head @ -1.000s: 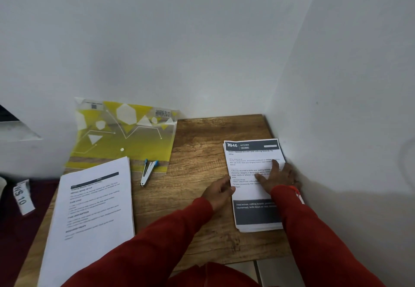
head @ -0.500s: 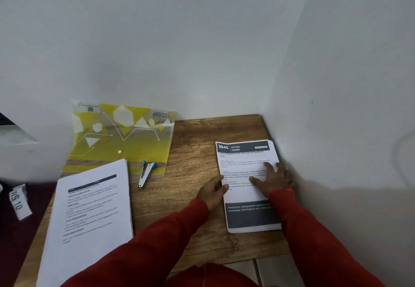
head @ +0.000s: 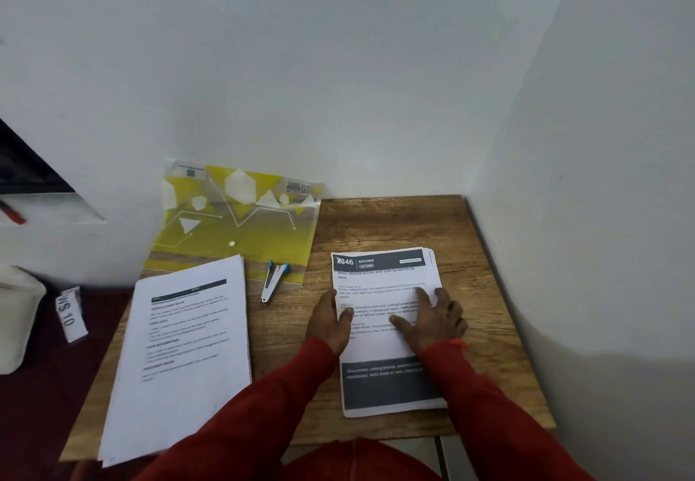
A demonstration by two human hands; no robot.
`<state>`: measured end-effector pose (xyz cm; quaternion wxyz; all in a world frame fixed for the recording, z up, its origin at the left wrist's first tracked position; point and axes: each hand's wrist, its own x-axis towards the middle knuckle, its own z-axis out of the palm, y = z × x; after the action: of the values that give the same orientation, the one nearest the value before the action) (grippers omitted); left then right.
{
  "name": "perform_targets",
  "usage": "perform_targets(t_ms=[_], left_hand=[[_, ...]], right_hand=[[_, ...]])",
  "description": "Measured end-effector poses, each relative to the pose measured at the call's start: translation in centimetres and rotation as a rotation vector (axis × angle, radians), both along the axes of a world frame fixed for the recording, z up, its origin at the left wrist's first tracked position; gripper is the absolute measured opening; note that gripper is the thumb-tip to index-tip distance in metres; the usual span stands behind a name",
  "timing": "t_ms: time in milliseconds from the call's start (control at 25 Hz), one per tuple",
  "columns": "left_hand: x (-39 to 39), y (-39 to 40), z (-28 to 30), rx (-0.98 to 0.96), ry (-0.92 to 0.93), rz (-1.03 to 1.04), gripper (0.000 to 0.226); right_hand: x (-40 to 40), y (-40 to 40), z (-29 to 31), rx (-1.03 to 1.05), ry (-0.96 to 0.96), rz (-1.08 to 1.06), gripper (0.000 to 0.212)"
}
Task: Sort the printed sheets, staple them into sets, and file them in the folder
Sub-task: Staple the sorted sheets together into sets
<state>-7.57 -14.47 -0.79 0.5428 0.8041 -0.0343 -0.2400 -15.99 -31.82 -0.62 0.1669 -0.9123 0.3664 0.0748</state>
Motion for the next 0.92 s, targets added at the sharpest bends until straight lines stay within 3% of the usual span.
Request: perform_targets(t_ms=[240, 440, 640, 800, 920], left_hand=[[1.0, 2.0, -0.3, 0.067, 0.147, 0.126, 0.034], [0.3, 1.1, 0.3, 0.156, 0.054, 0.035, 0.028], [0.7, 1.5, 5.2, -0.124, -0.158, 0.052, 0.033], [1.5, 1.7, 10.1, -0.357, -0.372, 0.118, 0.023], [1.3, 2.0, 10.8, -0.409, -0.499, 0.096, 0.028]], right_hand=[[1.0, 2.1, 0.6, 0.23, -0.225, -0.226, 0.079], [1.6, 2.0, 0.9, 0.545, -0.442, -0.366, 0.065], [1.7, 0.3, 4.3, 0.812, -0.724, -0.431, 0.037], [2.4, 0.5, 9.1, 0.871, -1.117, -0.287, 0.038], [2.4, 1.4, 10.1, 0.814, -1.252, -0.155, 0.039]])
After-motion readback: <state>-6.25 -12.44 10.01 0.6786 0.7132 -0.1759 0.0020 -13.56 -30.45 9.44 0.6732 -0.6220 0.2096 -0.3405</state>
